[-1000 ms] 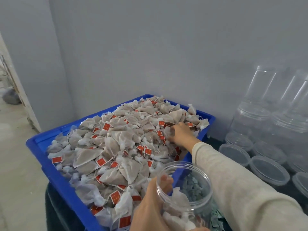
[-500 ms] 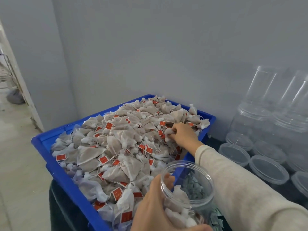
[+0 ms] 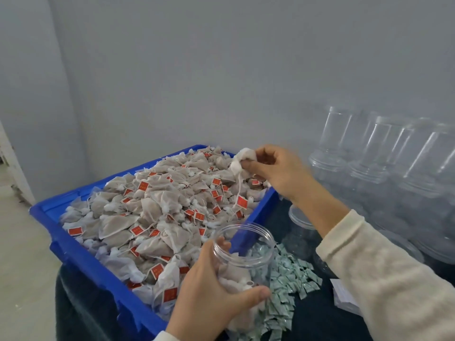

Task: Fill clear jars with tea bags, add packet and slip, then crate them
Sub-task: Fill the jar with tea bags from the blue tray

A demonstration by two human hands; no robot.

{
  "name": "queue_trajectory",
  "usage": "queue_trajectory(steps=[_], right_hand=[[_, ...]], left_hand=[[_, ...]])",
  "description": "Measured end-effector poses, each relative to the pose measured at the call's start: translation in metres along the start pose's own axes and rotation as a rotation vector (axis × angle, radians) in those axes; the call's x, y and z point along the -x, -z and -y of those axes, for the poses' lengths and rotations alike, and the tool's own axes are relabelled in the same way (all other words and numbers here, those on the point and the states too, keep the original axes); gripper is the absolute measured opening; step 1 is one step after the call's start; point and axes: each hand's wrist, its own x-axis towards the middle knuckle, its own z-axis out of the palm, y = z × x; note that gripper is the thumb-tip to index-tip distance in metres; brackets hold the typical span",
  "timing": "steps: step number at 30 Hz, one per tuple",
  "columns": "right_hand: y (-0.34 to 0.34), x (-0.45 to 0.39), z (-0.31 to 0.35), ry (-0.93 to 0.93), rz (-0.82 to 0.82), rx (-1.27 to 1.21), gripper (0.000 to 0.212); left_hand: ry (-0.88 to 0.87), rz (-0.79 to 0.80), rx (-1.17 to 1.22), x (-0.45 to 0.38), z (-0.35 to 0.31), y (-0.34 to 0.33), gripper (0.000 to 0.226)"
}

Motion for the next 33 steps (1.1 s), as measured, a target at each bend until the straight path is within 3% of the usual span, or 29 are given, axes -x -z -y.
queue_trajectory(steps=[5,11,15,24,28,33], right_hand=[[0.013,0.034,0.036,0.094,-0.046,-0.12,0.013],[0.006,0.069,0.032,0.172,-0.004,0.088,0.017],[-0.002,0.085,0.024,0.19,0.093,0.23,0.015],[-0.007,0.078,0.035,0.149,0.521,0.582,0.015],[-0.014,0.07,0.038,0.09,0.719,0.662,0.02],[-0.018,0.064,0.042,0.047,1.015,0.756,0.008]], left_hand=[[-0.011,0.035,0.049,0.001,0.001,0.0,0.104],[-0.062,0.027,0.101,0.003,-0.001,0.001,0.085],[-0.065,0.013,0.097,0.003,-0.002,0.001,0.086],[-0.024,0.014,0.052,0.002,-0.001,0.002,0.101],[-0.053,0.028,0.024,0.002,-0.001,0.001,0.072],[-0.128,0.017,-0.068,0.004,-0.003,0.0,0.074]])
